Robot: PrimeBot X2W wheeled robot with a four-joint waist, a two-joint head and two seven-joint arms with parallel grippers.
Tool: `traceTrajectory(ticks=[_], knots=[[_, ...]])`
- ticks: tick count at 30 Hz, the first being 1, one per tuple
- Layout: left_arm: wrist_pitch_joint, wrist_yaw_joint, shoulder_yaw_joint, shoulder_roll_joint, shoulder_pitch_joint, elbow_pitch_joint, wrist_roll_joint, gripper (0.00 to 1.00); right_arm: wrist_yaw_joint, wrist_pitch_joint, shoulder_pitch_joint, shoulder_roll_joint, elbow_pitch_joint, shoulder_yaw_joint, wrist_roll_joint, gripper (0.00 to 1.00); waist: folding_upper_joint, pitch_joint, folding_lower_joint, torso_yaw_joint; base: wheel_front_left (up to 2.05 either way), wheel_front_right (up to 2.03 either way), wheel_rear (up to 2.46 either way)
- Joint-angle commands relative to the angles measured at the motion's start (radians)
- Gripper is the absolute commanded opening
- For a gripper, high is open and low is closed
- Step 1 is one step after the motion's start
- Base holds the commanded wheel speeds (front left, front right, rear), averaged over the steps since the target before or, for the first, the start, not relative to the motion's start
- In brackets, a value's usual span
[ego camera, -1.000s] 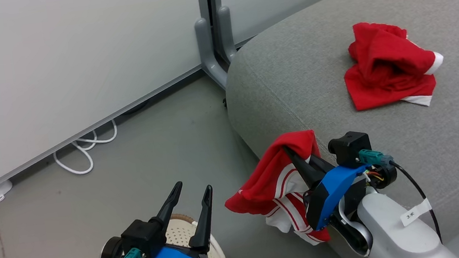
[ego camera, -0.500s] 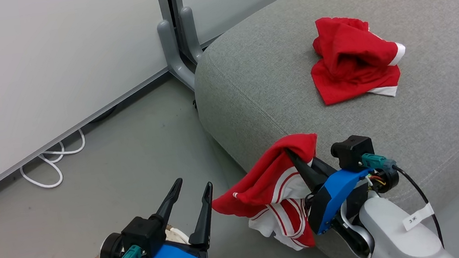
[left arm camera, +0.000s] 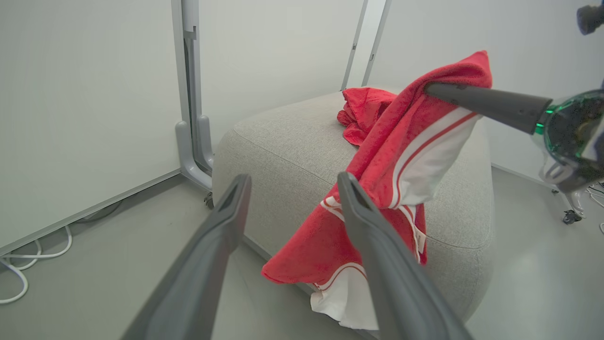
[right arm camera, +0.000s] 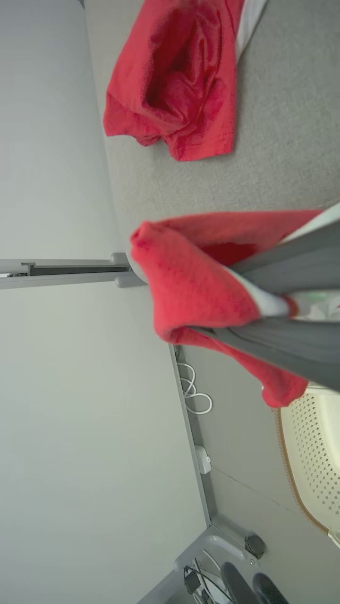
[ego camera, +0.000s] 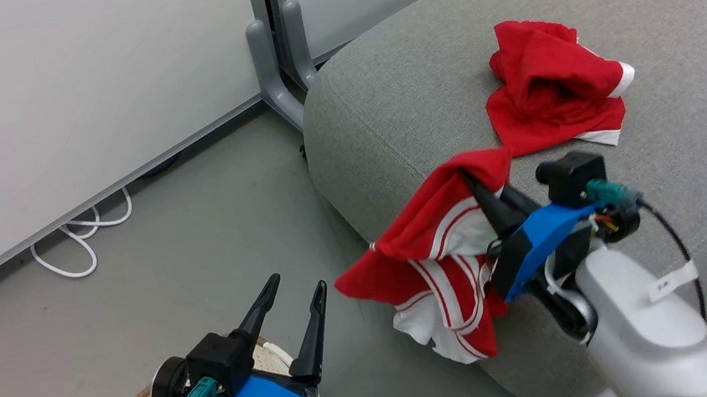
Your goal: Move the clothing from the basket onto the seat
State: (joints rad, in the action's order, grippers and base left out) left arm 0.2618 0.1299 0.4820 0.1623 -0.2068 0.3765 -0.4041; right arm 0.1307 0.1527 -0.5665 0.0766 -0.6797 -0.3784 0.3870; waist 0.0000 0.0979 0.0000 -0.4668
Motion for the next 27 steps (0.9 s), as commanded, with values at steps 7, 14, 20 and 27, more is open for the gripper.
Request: traceTrajectory(ticks=[7, 14, 20, 27], knots=[[0.005, 0.001, 0.007, 0.023, -0.043, -0.023, 0.019, 1.00, 0.000, -0.085, -0.163, 0.102, 0.082, 0.109, -0.030, 0.00, 0.0000, 0.062, 0.0000, 0.022, 0.00, 0.00, 0.00], [0.005, 0.001, 0.031, 0.058, -0.104, -0.057, 0.036, 1.00, 0.000, -0.180, -0.319, 0.209, 0.175, 0.272, -0.018, 0.00, 0.0000, 0.177, 0.0000, 0.064, 0.00, 0.00, 0.00], [0.005, 0.001, 0.058, 0.095, -0.180, -0.091, 0.049, 1.00, 0.000, -0.201, -0.436, 0.295, 0.218, 0.449, -0.044, 0.00, 0.0000, 0.302, 0.0000, 0.109, 0.00, 0.00, 0.00], [0.005, 0.001, 0.074, 0.131, -0.266, -0.147, 0.072, 1.00, 0.000, -0.150, -0.500, 0.365, 0.191, 0.666, -0.120, 0.00, 0.0000, 0.447, 0.0000, 0.167, 0.00, 0.00, 0.00]])
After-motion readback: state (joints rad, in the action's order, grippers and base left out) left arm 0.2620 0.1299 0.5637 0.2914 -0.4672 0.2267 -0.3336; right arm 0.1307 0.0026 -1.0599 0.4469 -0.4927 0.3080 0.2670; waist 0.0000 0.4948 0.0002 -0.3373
